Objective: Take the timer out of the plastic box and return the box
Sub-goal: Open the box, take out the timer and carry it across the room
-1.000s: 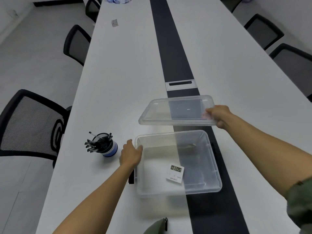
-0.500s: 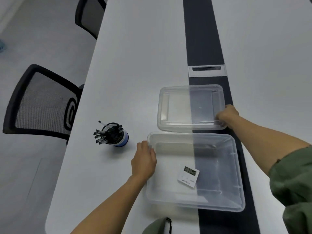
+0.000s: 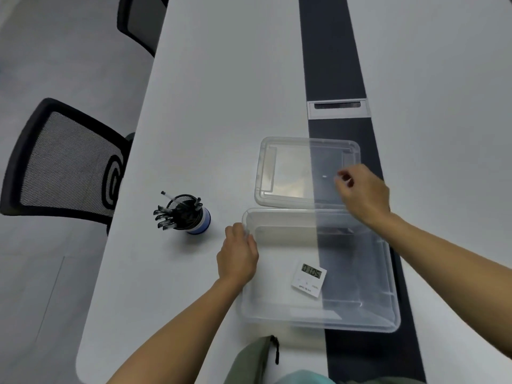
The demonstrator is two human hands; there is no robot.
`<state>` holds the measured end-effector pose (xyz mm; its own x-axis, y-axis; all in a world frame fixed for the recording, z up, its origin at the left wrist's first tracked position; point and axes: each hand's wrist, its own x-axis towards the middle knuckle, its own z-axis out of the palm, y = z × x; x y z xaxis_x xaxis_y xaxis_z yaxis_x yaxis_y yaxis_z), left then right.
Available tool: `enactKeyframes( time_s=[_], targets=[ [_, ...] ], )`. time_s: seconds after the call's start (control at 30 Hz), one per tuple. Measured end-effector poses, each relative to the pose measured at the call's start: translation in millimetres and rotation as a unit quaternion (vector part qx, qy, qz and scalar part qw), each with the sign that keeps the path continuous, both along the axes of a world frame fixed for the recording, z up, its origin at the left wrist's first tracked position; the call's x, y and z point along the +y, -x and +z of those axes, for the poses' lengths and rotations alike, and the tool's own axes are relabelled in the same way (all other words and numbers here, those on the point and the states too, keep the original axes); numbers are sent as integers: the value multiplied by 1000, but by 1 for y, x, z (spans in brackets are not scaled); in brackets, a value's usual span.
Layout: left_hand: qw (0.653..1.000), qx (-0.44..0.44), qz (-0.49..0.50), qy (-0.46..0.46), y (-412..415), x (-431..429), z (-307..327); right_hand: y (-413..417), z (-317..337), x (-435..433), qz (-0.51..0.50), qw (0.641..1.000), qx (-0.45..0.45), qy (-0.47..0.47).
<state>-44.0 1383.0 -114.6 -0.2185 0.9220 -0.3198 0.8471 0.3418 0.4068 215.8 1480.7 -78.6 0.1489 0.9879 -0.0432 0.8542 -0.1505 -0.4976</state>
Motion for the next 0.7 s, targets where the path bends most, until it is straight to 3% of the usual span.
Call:
enactKeyframes(
  time_s=[0.1, 0.17, 0.23, 0.33, 0.5, 0.7],
  targets=[
    [1000, 7, -2, -1, 0, 0, 0, 24, 14, -49, 106, 994, 3, 2],
    [1000, 10, -6, -3, 0, -1, 0, 33, 2, -74, 153, 981, -14, 116],
    [1000, 6, -4, -3, 0, -2, 1, 38, -17, -93, 191, 947, -96, 241],
    [1000, 13, -11, -4, 0, -3, 0, 41, -41, -117, 208, 902, -183, 330],
    [999, 28, -14, -6, 0, -3, -1, 50, -55, -131, 203, 897, -223, 321],
    [999, 39, -18, -8, -1, -3, -1, 57, -61, -136, 183, 914, -205, 300]
  ],
)
